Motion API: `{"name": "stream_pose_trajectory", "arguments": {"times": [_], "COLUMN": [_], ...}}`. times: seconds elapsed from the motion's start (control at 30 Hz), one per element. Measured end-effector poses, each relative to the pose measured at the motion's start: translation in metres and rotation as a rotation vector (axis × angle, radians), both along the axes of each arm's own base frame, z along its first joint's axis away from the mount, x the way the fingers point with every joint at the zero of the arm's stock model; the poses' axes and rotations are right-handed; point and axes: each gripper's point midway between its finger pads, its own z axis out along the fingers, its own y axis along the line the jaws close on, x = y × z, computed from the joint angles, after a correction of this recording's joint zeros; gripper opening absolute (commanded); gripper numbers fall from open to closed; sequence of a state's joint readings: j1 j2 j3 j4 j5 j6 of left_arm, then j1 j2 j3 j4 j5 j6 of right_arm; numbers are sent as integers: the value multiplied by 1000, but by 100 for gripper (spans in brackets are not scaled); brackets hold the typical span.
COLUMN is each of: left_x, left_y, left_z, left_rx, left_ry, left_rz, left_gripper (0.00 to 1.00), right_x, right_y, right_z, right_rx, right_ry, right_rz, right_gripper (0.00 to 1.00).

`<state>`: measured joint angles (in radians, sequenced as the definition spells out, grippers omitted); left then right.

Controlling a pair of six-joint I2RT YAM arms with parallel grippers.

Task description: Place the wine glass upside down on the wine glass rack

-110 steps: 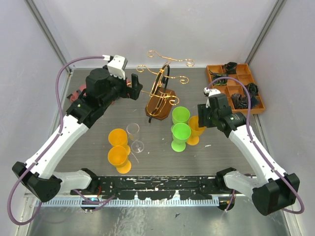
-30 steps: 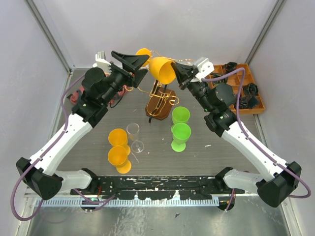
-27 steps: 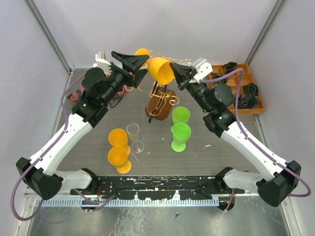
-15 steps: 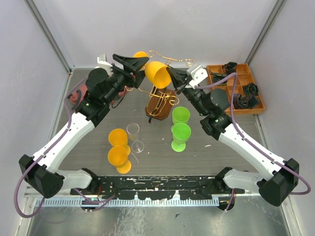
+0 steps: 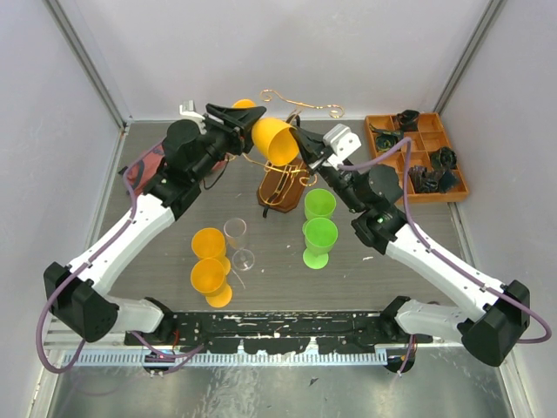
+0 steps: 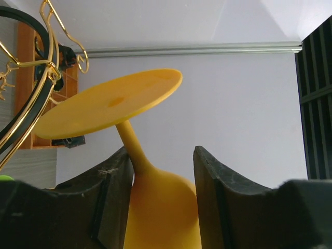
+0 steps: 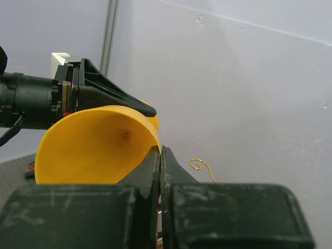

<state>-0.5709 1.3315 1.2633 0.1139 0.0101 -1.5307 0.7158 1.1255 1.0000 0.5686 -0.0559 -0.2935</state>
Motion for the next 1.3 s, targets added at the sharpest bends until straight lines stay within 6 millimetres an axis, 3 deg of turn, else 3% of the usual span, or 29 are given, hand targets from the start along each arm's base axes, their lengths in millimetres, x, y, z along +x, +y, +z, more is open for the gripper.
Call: {"name": "stream_pose_trajectory", "arguments": {"times": [0.23, 0.37, 0.53, 0.7, 0.83, 0.97, 1.1, 1.3], "left_x": [6, 12, 20, 15, 23, 42, 65, 91], "left_y": [4, 7, 11, 10, 32, 75, 109, 125], "left_z": [-1, 3, 22, 49, 72, 84, 82, 57], "left_rx": [-15, -12, 42, 141, 242, 389, 582, 944], "left_ry": [11, -8, -100, -239, -344, -420, -456, -592], "left_rz": [13, 25, 38, 3, 52, 164, 260, 318], "left_gripper": [30, 11, 4, 3, 3, 3, 1, 0], "right_x": [-2, 0, 4, 2, -1, -10, -18, -25], "right_y": [2, 0, -1, 2, -7, -28, -49, -73], "right_z": [1, 1, -10, -19, -27, -22, -16, -25], "right_rx": [-15, -21, -58, -105, -136, -129, -113, -112], "right_ry": [-18, -17, 21, 71, 113, 132, 147, 212], "right_rz": [-27, -49, -75, -67, -91, -140, -188, -258], "right_gripper": [3, 10, 29, 52, 63, 68, 69, 69]}}
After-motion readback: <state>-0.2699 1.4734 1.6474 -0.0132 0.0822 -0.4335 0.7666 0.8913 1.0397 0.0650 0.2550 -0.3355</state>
